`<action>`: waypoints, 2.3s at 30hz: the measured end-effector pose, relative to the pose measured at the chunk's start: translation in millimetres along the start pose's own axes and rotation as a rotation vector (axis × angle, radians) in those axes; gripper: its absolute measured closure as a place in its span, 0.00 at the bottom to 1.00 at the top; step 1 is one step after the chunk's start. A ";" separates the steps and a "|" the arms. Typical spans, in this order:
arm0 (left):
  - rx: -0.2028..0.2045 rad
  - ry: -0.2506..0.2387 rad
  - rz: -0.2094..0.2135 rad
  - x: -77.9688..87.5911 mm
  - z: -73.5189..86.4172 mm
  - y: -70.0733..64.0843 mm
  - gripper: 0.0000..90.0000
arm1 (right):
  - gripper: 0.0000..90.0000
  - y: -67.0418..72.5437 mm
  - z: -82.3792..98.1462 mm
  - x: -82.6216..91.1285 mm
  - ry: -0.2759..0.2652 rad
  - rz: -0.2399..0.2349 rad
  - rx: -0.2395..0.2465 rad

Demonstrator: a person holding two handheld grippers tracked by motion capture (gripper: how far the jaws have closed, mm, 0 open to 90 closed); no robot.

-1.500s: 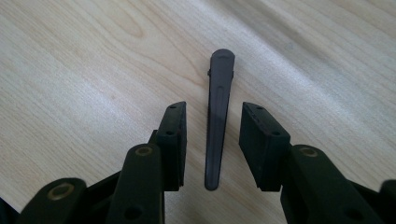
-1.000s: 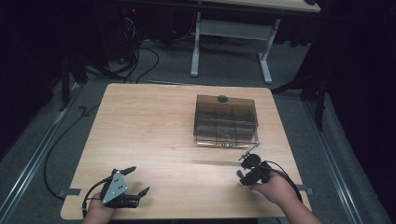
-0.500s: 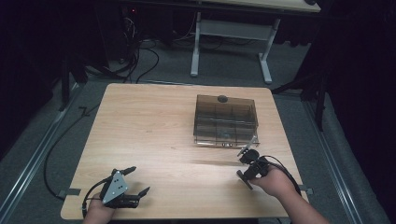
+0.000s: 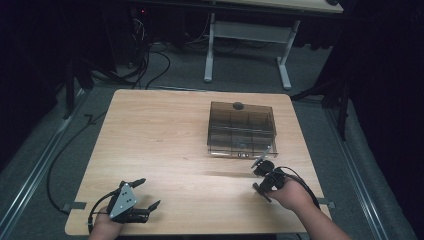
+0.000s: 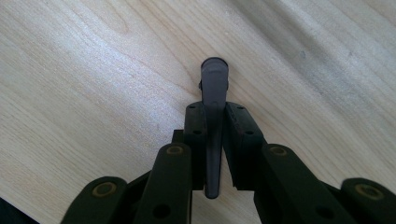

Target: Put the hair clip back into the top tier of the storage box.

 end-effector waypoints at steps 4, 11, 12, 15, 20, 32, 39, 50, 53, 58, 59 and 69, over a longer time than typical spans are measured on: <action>0.001 0.000 0.000 0.0 0.0 0.0 0.17 | 0.89 -0.4 -0.1 0.2 -0.003 0.001 0.013; 0.000 0.000 0.000 0.0 0.0 0.1 0.17 | 0.89 -1.6 -0.8 6.7 -0.008 -0.004 0.002; 0.000 -0.001 -0.001 0.0 0.0 0.2 0.17 | 0.89 -0.8 -0.5 8.3 -0.005 -0.006 -0.018; 0.000 0.000 -0.001 0.0 0.0 0.2 0.17 | 0.89 -3.2 -1.5 13.1 -0.013 -0.005 -0.003; 0.000 0.000 -0.001 0.0 0.0 0.2 0.17 | 0.89 -5.0 -2.2 21.2 -0.023 -0.012 -0.016; 0.000 -0.001 0.000 0.0 0.0 0.4 0.17 | 0.89 -10.2 -10.8 51.6 -0.035 -0.017 -0.008; 0.002 -0.001 0.001 0.1 0.1 0.3 0.17 | 0.89 -11.5 -19.6 70.2 -0.050 -0.019 -0.005; 0.005 -0.002 0.002 0.1 0.1 0.6 0.17 | 0.89 -13.9 -37.9 97.7 -0.063 -0.007 0.005; 0.006 -0.004 0.001 0.0 0.1 0.6 0.17 | 0.89 -14.7 -45.7 103.2 -0.070 -0.006 0.005; 0.007 -0.003 0.004 0.1 0.1 0.7 0.17 | 0.89 -15.8 -59.4 108.8 -0.074 -0.010 0.011; 0.007 -0.003 0.004 0.1 0.1 0.7 0.17 | 0.89 -16.3 -62.4 109.4 -0.077 -0.011 0.015; 0.006 -0.008 0.003 0.1 0.2 0.8 0.17 | 0.89 -16.3 -90.9 111.3 -0.090 -0.008 0.027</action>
Point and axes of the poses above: each handheld gripper's, and its own axes: x roughly backward along the jaws, z roughly out of its underside, y roughly to its left, the point moved 3 cm from there along -x, roughly forward along the jaws, and after that the axes turned 2 degrees about -x, right-handed, at the moved point
